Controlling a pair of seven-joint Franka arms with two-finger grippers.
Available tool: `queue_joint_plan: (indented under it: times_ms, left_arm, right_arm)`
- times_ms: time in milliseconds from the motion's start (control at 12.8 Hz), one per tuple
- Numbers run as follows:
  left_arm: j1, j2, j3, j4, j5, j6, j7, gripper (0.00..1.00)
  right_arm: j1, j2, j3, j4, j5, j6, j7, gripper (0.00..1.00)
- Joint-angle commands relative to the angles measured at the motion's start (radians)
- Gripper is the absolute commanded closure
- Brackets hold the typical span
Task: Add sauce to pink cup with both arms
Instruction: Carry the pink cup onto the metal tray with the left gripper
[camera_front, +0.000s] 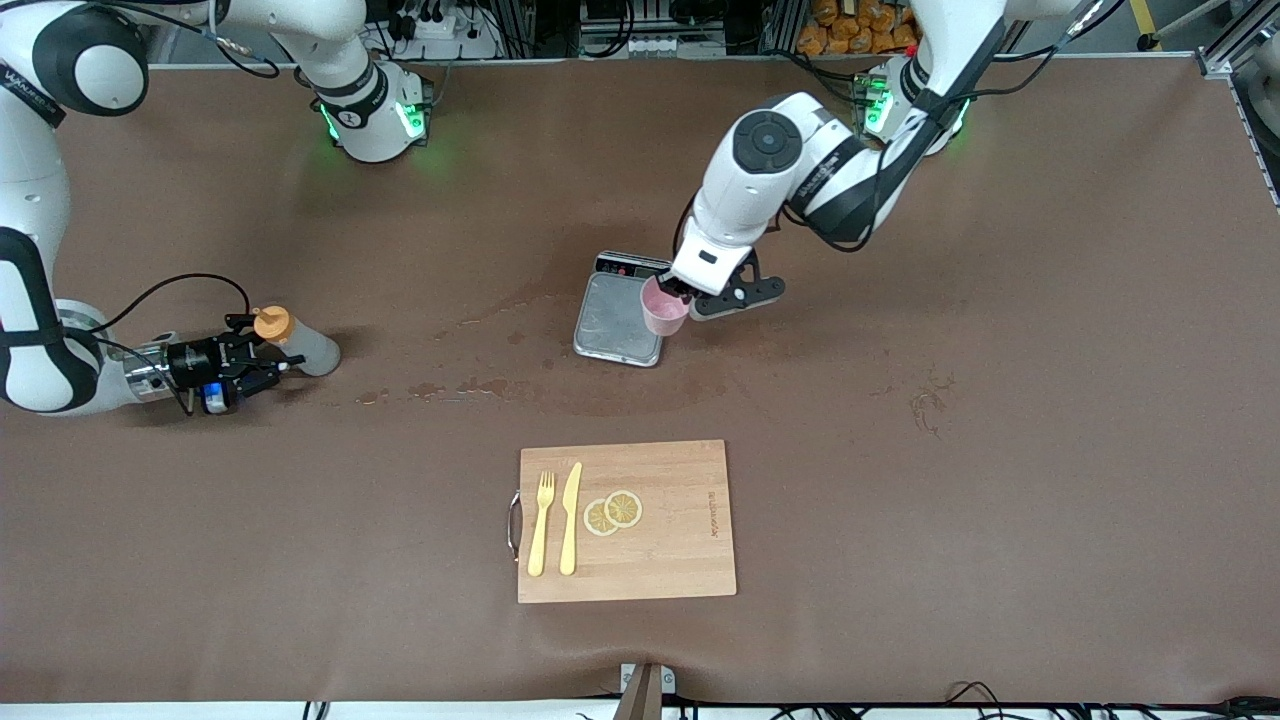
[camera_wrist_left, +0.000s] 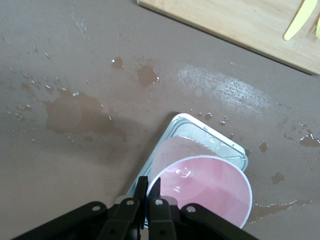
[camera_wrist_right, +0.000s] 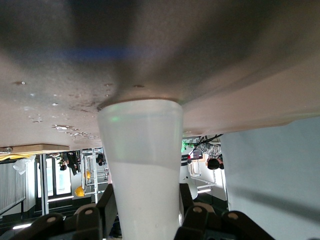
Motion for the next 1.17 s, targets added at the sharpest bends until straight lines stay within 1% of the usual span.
queue_joint_plan:
  times_ms: [0,156,234,312,468,703,859,1093]
  left_arm:
    - [-0.070,0.091,0.010,0.084,0.099,-0.020,-0.158,1.00]
    - [-0.094,0.151,0.008,0.134,0.157,-0.020,-0.251,1.00]
    - [-0.115,0.170,0.010,0.148,0.173,-0.020,-0.277,1.00]
    - [-0.127,0.182,0.012,0.153,0.185,-0.020,-0.291,1.00]
    - [-0.131,0.197,0.012,0.153,0.215,-0.019,-0.312,1.00]
    - [-0.144,0.228,0.012,0.165,0.255,-0.017,-0.346,1.00]
    - [-0.146,0.239,0.012,0.174,0.259,-0.017,-0.349,1.00]
    - [-0.158,0.242,0.013,0.174,0.259,-0.016,-0.349,1.00]
  right_arm:
    - [-0.011,0.008,0.007,0.018,0.017,-0.012,0.017,0.61]
    - [-0.010,0.006,0.007,0.023,0.017,-0.014,0.021,0.63]
    - [-0.011,0.006,0.007,0.023,0.017,-0.014,0.016,0.73]
    - [-0.011,0.006,0.007,0.028,0.017,-0.018,0.016,0.75]
    - [-0.007,0.002,0.007,0.041,0.017,-0.050,0.030,0.74]
    - [0.001,0.000,0.011,0.104,0.017,-0.105,0.145,0.73]
    - [0.013,-0.007,0.011,0.118,0.017,-0.132,0.168,0.72]
    - [0.064,-0.026,0.015,0.152,0.012,-0.156,0.284,0.71]
